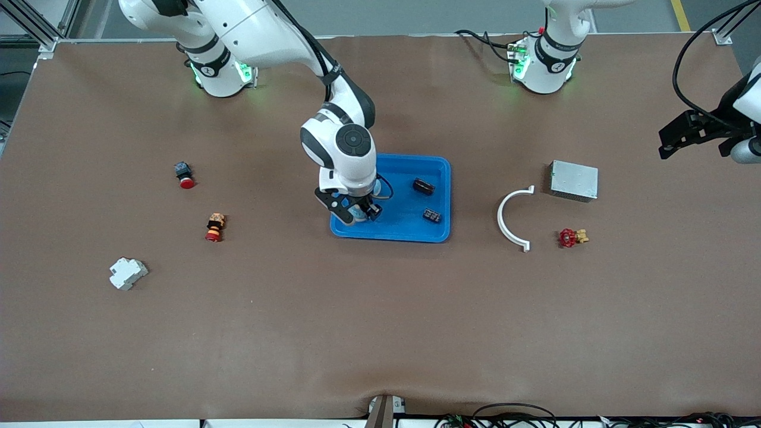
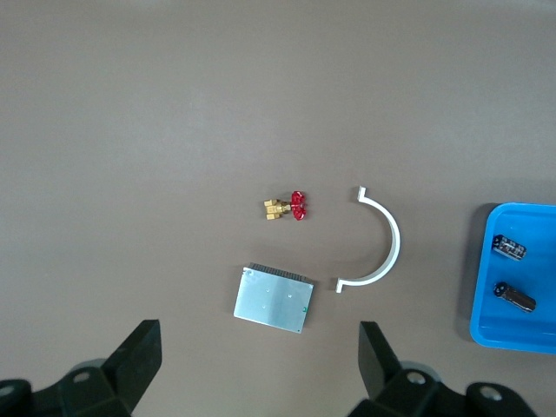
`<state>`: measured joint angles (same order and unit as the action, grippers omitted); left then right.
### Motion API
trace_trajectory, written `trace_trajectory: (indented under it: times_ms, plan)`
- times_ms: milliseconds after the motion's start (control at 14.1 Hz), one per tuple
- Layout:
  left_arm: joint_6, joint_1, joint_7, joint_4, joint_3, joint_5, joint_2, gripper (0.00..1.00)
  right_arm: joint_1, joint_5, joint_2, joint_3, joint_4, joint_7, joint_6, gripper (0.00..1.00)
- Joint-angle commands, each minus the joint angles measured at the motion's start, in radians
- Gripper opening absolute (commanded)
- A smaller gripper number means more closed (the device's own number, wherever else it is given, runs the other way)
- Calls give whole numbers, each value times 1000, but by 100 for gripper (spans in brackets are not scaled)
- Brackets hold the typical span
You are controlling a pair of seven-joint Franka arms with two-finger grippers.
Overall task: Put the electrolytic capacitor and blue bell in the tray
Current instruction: 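Lower the bell into the tray and open the right gripper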
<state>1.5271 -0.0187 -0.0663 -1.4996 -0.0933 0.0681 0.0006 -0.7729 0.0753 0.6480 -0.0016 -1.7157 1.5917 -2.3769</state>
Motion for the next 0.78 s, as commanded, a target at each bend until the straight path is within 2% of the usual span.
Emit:
trace_trajectory:
  times_ms: [0, 711]
  plan:
    - [4, -1, -6, -1, 6, -17, -16, 100, -13, 20, 30, -11, 25, 30, -21, 0]
    - [4, -1, -6, -1, 7, -17, -19, 100, -20, 35, 84, -11, 60, 73, -44, 0]
